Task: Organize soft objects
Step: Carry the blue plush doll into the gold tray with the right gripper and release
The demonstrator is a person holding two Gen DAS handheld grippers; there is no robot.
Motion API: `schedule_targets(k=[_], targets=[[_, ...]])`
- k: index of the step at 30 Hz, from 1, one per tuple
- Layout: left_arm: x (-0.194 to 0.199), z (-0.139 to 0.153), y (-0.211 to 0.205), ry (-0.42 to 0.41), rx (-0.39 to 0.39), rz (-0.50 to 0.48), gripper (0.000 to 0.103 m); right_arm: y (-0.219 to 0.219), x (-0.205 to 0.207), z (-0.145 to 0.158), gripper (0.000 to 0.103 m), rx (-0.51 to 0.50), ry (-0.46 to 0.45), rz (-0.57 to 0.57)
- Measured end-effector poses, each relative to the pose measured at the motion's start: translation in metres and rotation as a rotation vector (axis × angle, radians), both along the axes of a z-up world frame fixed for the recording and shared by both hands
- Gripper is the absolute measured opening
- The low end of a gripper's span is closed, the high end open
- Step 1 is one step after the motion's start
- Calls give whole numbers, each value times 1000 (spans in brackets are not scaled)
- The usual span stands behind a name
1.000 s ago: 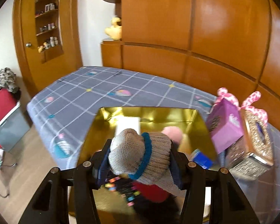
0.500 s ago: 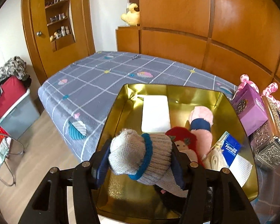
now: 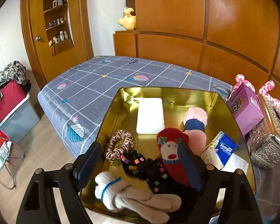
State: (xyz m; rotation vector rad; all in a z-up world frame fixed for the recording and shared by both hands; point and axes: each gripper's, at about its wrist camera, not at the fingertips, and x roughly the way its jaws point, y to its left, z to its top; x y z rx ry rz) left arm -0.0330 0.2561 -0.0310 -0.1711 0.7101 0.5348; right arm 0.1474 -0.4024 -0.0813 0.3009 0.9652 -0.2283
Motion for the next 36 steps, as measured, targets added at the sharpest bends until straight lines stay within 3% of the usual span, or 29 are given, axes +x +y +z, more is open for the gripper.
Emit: schedule_targets(k=[11,19,30,36], targets=[[-5,17,-19,-57,6,-54,90,4,2,0,42,-15,2,18],[-3,15,-33,-47,-7,-97,92,58,-10,14,42,-6,-47,181],[-2,15,-20,-39,-34,-81,93,224,-54,101,42,132,-282,626],[-12,27,7,-61,4,-23,94,335,-76,130,42,235,-308,904]])
